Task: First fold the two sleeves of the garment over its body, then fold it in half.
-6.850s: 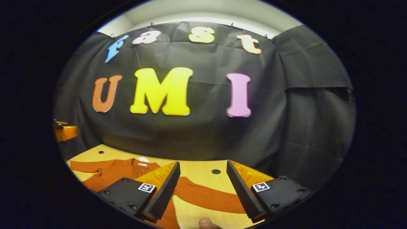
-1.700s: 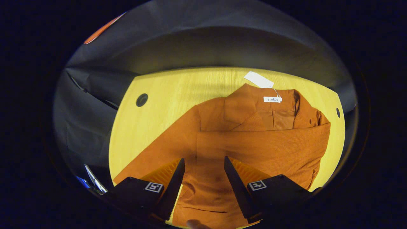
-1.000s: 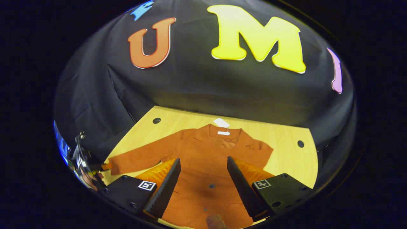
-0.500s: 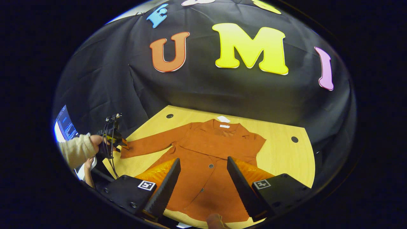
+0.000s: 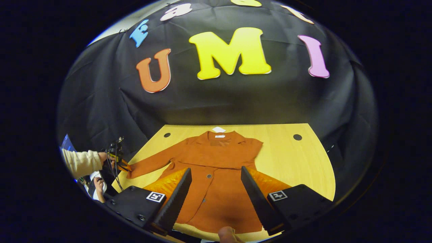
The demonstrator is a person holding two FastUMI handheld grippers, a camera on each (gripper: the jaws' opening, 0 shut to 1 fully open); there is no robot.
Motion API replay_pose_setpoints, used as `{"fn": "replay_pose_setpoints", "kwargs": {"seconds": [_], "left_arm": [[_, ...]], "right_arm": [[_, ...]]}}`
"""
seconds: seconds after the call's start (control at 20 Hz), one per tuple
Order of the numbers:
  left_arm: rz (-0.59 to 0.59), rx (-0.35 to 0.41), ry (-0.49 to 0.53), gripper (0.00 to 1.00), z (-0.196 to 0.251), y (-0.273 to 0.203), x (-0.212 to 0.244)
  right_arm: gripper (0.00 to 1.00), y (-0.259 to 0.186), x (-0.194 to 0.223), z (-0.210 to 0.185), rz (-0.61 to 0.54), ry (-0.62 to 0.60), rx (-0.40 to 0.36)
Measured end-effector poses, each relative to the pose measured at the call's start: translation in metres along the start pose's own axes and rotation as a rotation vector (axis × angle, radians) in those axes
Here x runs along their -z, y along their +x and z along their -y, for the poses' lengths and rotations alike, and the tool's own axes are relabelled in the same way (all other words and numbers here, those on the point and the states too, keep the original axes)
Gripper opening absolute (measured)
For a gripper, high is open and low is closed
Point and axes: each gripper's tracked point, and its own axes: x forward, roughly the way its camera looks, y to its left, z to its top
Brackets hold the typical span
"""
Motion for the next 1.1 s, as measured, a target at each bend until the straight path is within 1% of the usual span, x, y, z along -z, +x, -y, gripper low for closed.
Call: {"fn": "replay_pose_setpoints", "kwargs": {"seconds": [0.05,0.1,0.15,0.25,0.3,0.45,0.6,0.75,0.9,1.0,1.1], "left_arm": [[0.011,0.023,0.004,0.07,0.008,-0.003,-0.002],[0.028,0.027,0.027,0.06,0.013,-0.008,-0.003],[0.065,0.019,0.058,0.05,0.018,-0.017,-0.008],[0.142,0.037,0.138,0.03,0.041,-0.036,-0.020],[0.171,0.046,0.170,0.04,0.061,-0.047,-0.022],[0.228,0.108,0.251,0.03,0.128,-0.078,-0.021],[0.277,0.180,0.359,0.03,0.207,-0.102,-0.011],[0.293,0.266,0.469,0.04,0.297,-0.118,0.019],[0.277,0.372,0.556,0.03,0.386,-0.126,0.066],[0.247,0.414,0.607,0.03,0.433,-0.124,0.098],[0.223,0.433,0.639,0.03,0.470,-0.117,0.124]], "right_arm": [[0.95,-0.003,0.000,0.012,0.006,0.012,0.011],[0.93,-0.005,0.000,0.024,0.008,0.020,0.019],[0.95,-0.007,0.003,0.035,0.007,0.025,0.030],[0.95,-0.007,0.008,0.055,0.001,0.043,0.052],[0.95,-0.006,0.011,0.063,-0.005,0.057,0.057],[0.95,-0.008,0.018,0.079,-0.020,0.091,0.050],[0.95,-0.009,0.023,0.092,-0.021,0.084,0.043],[0.95,-0.012,0.031,0.115,-0.032,0.088,0.052],[0.95,-0.019,0.035,0.145,-0.034,0.095,0.079],[0.95,-0.024,0.040,0.168,-0.041,0.113,0.108],[0.95,-0.027,0.047,0.191,-0.053,0.143,0.144]]}}
